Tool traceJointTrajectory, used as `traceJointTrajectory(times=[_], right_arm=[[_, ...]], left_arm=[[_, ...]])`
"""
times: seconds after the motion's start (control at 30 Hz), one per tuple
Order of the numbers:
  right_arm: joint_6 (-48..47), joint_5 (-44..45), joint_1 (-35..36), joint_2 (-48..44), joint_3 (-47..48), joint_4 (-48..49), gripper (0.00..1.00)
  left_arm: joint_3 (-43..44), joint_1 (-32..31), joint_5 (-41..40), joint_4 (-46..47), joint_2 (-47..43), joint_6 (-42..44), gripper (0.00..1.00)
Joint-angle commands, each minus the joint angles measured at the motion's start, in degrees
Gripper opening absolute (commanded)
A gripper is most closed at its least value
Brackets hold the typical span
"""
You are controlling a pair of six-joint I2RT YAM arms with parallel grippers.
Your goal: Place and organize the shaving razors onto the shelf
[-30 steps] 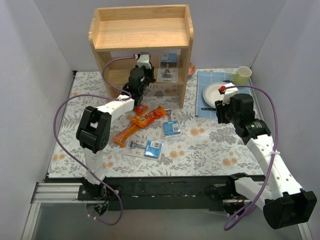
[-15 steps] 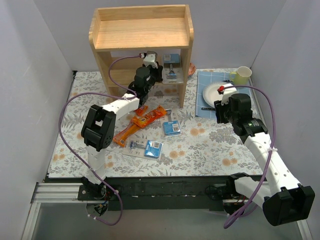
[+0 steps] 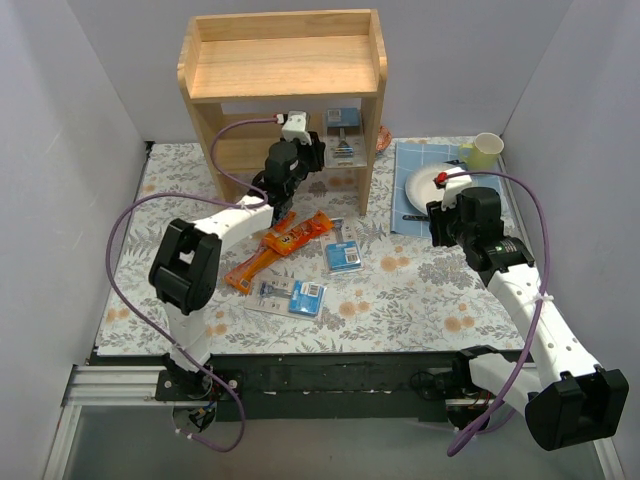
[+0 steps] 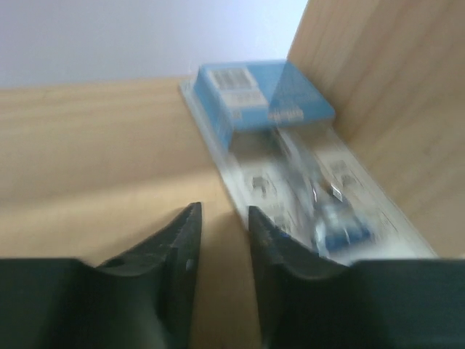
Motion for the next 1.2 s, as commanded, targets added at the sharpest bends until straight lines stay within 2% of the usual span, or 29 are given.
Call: traceJointTrajectory(times=[0.0, 0.17, 0.27, 0.3, 0.33, 0.37, 0.43, 0.47, 0.57, 0.6, 0.7, 0.8, 0.97, 1.17], right_arm=[[-0.83, -4.88, -0.38, -0.19, 0.66, 3.47, 0.54], [-4.88, -17.89, 0.5, 0.25, 0.31, 4.35, 0.61], [-8.3, -27.73, 3.13, 1.92, -0.05, 3.04, 0.63], [-9.18, -31.41, 5.49, 2.45, 0.13, 2.51, 0.64], [-9.97, -31.88, 7.34, 3.41, 0.04, 2.41, 0.64], [-10.68, -32.06, 11.62, 3.77, -0.04, 2.33, 0.65], [-13.04, -30.93, 16.82, 4.55, -0.74, 3.11, 0.65], [-14.02, -29.79, 22.16, 5.0, -1.01, 4.25, 0.65], [-15.17, -27.5, 30.35, 8.68, -0.93, 6.01, 0.65], [-14.47, -27.06, 31.69, 10.0, -0.66, 8.54, 0.65], [-12.97, -26.26, 36.35, 16.49, 1.7, 12.24, 0.63], [-11.92, -24.86, 40.4, 24.4, 6.18, 14.1, 0.62], [-11.39, -22.66, 45.58, 36.01, 13.56, 17.88, 0.63], [-10.25, -20.9, 47.08, 46.91, 23.06, 18.85, 0.62]], left_arm=[[-8.06, -0.41, -1.38, -5.39, -13.5, 1.51, 0.45], [-20.26, -0.5, 8.54, -13.99, -31.06, -0.15, 0.57], [-25.29, -0.5, 15.22, -22.86, -38.2, 0.45, 0.63], [-28.7, -0.32, 20.37, -24.98, -42.49, 1.33, 0.64], [-30.3, -0.32, 22.07, -29.26, -44.18, 2.12, 0.66], [-31.62, -0.06, 23.48, -31.83, -46.03, 3.17, 0.75], [-35.05, 0.9, 25.61, -37.0, -50.07, 5.28, 0.77], [-36.2, 1.6, 24.74, -37.99, -51.39, 6.42, 0.82], [-37.97, 6.51, 20.69, -42.12, -55.62, 6.96, 0.92], [-37.36, 10.97, 21.29, -43.79, -56.06, 7.05, 0.93], [-32.7, 18.37, 25.86, -51.52, -55.36, 6.96, 0.93], [-29.71, 21.99, 27.71, -56.28, -55.88, 6.44, 0.92], [-29.35, 23.23, 22.64, -57.87, -61.94, 3.19, 0.93], [-28.74, 26.39, 22.0, -61.47, -66.17, 1.16, 0.94]])
